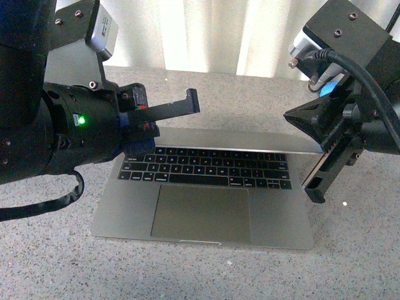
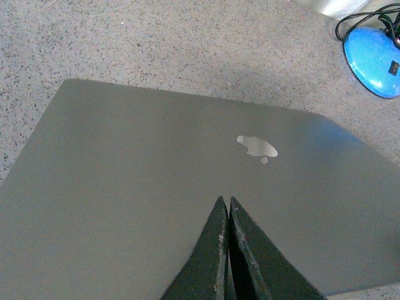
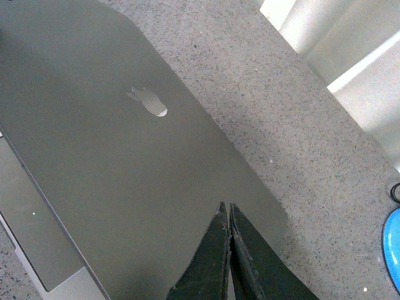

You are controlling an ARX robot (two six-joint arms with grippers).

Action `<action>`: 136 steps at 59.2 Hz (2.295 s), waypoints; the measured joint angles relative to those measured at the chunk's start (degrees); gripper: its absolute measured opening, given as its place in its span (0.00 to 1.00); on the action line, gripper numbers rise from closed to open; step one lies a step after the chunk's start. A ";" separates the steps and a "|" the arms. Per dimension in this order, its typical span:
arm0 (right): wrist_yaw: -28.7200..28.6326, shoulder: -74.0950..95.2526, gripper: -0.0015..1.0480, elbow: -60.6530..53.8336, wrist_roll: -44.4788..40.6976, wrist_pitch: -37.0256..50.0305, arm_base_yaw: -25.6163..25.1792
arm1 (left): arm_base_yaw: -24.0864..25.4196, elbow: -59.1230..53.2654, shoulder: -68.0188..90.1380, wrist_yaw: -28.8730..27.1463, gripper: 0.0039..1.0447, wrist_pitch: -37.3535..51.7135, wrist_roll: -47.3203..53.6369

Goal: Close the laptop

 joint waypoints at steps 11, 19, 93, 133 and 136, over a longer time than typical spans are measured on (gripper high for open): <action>0.04 0.13 0.01 -1.22 0.13 0.96 -0.02 | -0.28 -0.87 0.20 -0.22 0.03 0.90 -1.27; 0.11 0.61 0.01 -2.36 0.50 1.81 0.15 | -0.28 -1.25 0.24 -0.26 0.03 1.38 -1.79; -0.22 3.50 0.01 -6.58 2.60 5.57 1.33 | 0.31 -5.64 5.84 2.08 0.03 12.26 -11.21; -0.15 7.48 0.01 -7.54 4.00 7.41 0.76 | 1.99 -7.37 9.86 6.29 0.03 14.95 -13.59; -0.02 8.15 0.01 -7.61 4.02 7.96 0.92 | 2.32 -7.43 10.10 6.43 0.03 15.02 -13.79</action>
